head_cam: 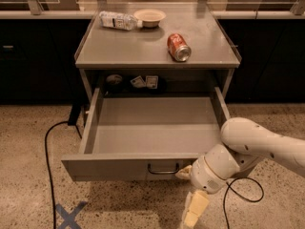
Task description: Close top drawer
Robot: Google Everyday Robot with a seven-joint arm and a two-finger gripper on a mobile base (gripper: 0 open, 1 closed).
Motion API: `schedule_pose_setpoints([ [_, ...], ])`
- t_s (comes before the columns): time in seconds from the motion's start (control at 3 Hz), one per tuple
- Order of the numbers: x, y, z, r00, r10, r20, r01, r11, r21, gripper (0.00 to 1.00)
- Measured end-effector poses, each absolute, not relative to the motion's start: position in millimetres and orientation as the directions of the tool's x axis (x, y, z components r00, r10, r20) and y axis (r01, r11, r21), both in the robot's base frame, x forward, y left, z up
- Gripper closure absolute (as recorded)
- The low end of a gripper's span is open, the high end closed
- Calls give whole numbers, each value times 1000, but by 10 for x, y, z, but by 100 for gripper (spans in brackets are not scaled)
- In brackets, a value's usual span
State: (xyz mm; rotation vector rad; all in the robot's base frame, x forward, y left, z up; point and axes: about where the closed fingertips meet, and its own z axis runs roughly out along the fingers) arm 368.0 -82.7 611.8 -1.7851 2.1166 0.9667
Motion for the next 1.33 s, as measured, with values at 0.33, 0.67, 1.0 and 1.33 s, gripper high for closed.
schedule_pose_setpoints([
  [0.33,3870,-766,6191,-224,-800,-557,-949,49,311,0],
  [0.67,4256,-796,6368,-207,-809,-551,-965,76,250,0],
  [1.0,4257,-796,6368,-207,-808,-551,-965,76,250,0],
  [1.33,4479,-830,6354,-210,-796,-568,-971,99,220,0],
])
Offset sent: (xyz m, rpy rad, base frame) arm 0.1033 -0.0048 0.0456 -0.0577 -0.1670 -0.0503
